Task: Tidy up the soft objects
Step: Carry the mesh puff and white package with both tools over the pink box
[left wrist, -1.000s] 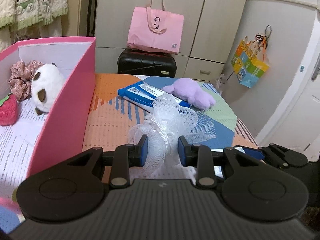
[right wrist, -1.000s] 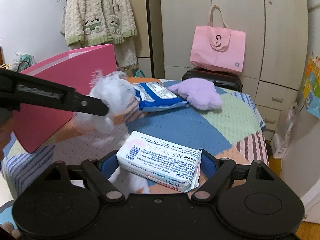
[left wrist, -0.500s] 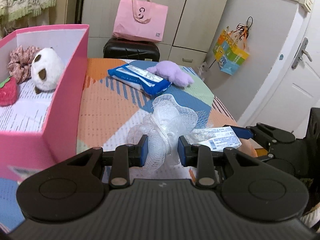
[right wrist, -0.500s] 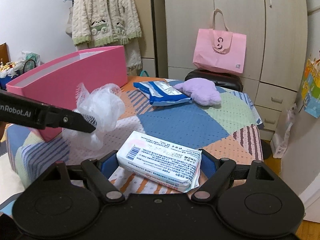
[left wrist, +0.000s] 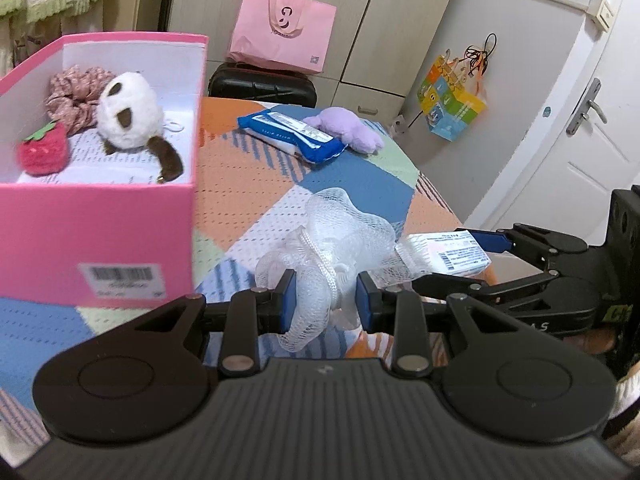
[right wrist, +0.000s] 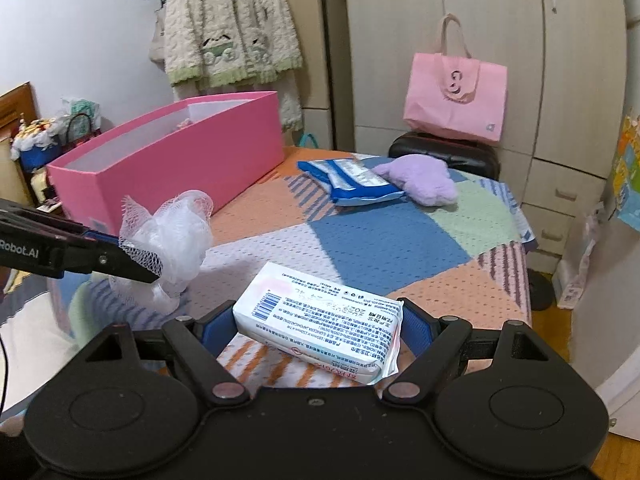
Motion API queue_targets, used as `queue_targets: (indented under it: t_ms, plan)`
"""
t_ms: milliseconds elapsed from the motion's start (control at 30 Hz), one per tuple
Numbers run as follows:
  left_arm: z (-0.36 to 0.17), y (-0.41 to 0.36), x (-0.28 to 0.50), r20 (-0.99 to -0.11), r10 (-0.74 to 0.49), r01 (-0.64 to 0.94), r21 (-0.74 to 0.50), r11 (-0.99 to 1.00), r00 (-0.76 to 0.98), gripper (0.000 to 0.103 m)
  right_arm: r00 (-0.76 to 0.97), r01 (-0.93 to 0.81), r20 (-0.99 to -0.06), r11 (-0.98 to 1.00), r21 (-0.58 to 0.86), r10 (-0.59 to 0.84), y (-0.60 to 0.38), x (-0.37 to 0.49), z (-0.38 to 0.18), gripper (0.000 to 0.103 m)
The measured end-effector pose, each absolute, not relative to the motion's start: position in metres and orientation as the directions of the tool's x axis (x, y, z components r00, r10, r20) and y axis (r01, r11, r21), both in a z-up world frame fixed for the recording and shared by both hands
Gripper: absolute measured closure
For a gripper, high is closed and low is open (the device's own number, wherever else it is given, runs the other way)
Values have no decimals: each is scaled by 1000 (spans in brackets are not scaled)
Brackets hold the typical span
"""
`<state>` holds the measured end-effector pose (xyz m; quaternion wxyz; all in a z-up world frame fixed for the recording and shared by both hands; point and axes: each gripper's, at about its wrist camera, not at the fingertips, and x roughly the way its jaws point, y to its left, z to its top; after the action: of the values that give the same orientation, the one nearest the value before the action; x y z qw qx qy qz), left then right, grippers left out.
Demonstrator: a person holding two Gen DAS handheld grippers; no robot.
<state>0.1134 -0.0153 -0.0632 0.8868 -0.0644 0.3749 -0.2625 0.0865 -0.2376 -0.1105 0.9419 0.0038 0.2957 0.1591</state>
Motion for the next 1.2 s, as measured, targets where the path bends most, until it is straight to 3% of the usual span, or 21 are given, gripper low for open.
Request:
queue_targets:
  t_ms: [400,667,900,1200]
  plan:
    - [-37,36,91,-664,-494,400,-304,864,561,73,689,-443,-573,883,152,444,-203,75,-80,16]
    - [-6,71,72,-629,-499,391,-315,865,596,73,611,-556,-580,813,171,539,-170,79,-49,16]
    - [25,92,76,-551,-482,402,-269,875,681,73,626,-608,-536,785,119,566,-141,86,-20,16]
    - [27,122,130,-509,-460,344,-309,887,728,73,713,-580,-488,815,-7,503,-109,131,5,16]
